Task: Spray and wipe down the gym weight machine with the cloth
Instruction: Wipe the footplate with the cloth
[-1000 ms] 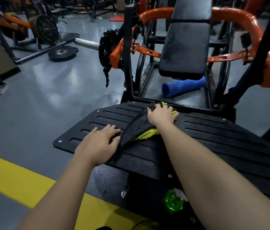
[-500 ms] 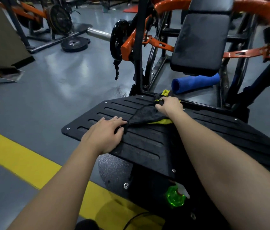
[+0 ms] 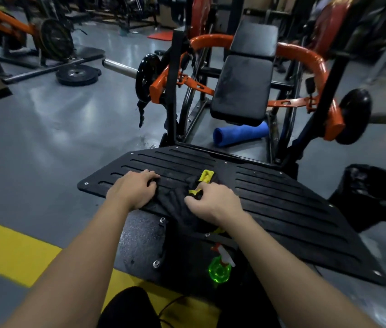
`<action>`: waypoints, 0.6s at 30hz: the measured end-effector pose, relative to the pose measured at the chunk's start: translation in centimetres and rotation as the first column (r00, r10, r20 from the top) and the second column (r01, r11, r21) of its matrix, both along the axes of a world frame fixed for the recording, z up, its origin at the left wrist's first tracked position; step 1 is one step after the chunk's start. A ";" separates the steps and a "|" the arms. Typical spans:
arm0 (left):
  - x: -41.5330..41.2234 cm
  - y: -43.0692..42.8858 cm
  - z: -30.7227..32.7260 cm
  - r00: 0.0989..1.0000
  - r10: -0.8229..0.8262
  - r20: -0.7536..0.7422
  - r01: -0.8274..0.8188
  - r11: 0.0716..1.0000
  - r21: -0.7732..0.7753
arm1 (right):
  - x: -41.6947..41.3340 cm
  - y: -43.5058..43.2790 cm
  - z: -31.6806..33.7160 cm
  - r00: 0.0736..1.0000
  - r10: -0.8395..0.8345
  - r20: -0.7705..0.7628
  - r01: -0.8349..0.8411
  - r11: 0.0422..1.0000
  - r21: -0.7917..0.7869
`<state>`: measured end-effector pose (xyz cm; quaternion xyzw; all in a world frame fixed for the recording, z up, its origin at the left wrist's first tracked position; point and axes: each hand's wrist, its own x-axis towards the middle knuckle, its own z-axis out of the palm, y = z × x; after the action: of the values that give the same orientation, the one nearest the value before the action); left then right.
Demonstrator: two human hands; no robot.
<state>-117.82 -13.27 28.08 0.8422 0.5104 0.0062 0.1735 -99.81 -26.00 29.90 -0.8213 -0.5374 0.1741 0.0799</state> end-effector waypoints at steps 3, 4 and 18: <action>0.0 -0.1 0.1 1.000 0.003 0.004 -0.003 1.000 -0.003 | -3.2 -2.0 -0.1 1.000 -0.015 0.026 0.015 1.000 -0.003; 0.0 0.0 0.2 1.000 0.000 0.002 0.000 1.000 -0.004 | -3.7 -2.3 -0.3 0.999 -0.011 0.044 0.012 1.000 -0.003; 0.4 -0.3 0.8 1.000 -0.026 0.010 0.026 1.000 0.011 | -1.1 10.8 -5.1 0.972 -0.235 -0.028 0.236 0.961 0.144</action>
<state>-117.45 -13.56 28.88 0.8497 0.4985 0.0111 0.1715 -100.94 -15.18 24.76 -0.8703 -0.4468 0.1278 0.1630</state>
